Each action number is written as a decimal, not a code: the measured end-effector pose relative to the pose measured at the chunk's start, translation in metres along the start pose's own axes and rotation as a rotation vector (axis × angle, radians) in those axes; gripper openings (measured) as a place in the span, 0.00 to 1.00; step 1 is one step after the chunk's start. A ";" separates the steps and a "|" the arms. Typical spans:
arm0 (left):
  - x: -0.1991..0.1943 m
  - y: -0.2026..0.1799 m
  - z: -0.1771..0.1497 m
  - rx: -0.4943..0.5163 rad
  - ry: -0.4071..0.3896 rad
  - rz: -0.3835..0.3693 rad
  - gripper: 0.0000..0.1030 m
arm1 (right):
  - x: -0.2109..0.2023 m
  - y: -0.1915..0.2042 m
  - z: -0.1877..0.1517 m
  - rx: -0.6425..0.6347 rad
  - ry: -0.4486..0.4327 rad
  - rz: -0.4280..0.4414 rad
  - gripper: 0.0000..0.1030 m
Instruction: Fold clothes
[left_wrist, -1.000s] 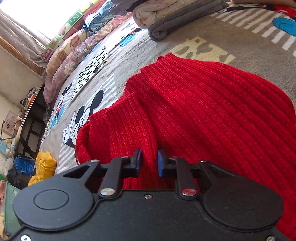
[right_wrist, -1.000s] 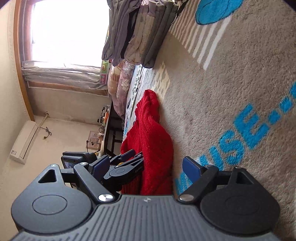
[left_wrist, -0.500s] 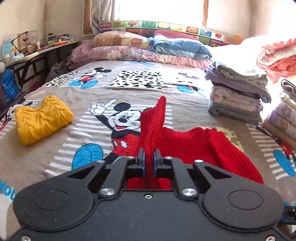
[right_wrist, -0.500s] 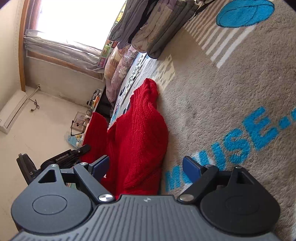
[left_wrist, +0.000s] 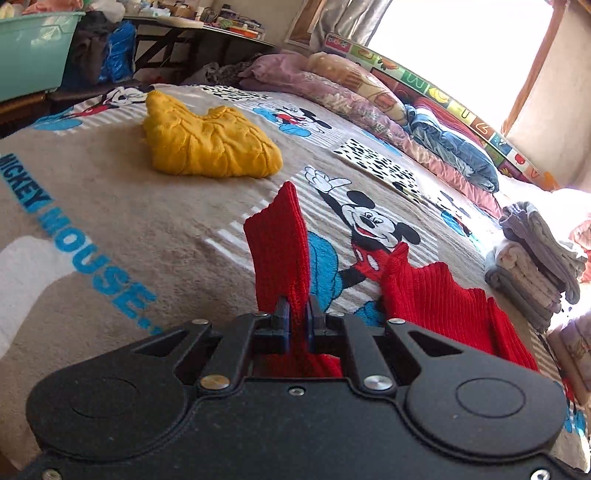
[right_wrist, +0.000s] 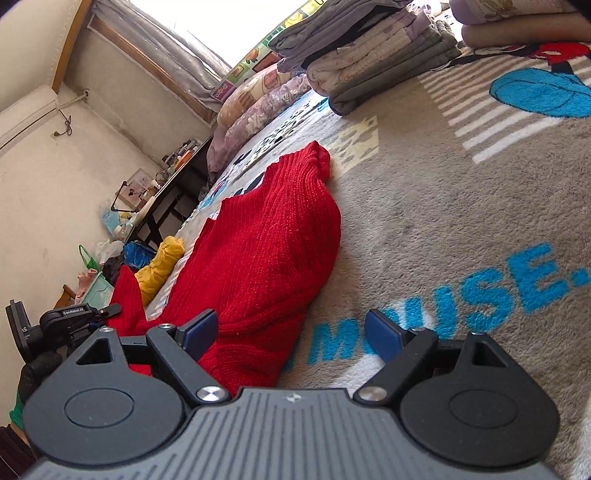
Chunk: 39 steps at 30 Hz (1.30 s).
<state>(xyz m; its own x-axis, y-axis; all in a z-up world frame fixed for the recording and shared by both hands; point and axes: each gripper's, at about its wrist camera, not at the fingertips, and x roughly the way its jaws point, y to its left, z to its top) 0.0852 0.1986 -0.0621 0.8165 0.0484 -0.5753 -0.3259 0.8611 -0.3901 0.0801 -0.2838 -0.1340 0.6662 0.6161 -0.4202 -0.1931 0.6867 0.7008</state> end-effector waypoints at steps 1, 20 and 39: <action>-0.001 0.006 -0.001 -0.029 0.001 -0.009 0.07 | -0.001 0.000 -0.001 -0.007 -0.003 0.000 0.83; -0.004 0.090 -0.007 -0.419 0.042 0.102 0.40 | -0.001 0.003 -0.008 -0.076 -0.032 0.000 0.84; -0.006 0.102 0.002 -0.328 -0.101 0.325 0.10 | -0.002 0.010 -0.017 -0.155 -0.050 -0.009 0.87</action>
<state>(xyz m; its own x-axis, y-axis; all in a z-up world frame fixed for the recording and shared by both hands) 0.0473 0.2872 -0.0972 0.6842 0.3524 -0.6384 -0.6924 0.5888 -0.4170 0.0651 -0.2718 -0.1359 0.7026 0.5927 -0.3938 -0.2936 0.7456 0.5982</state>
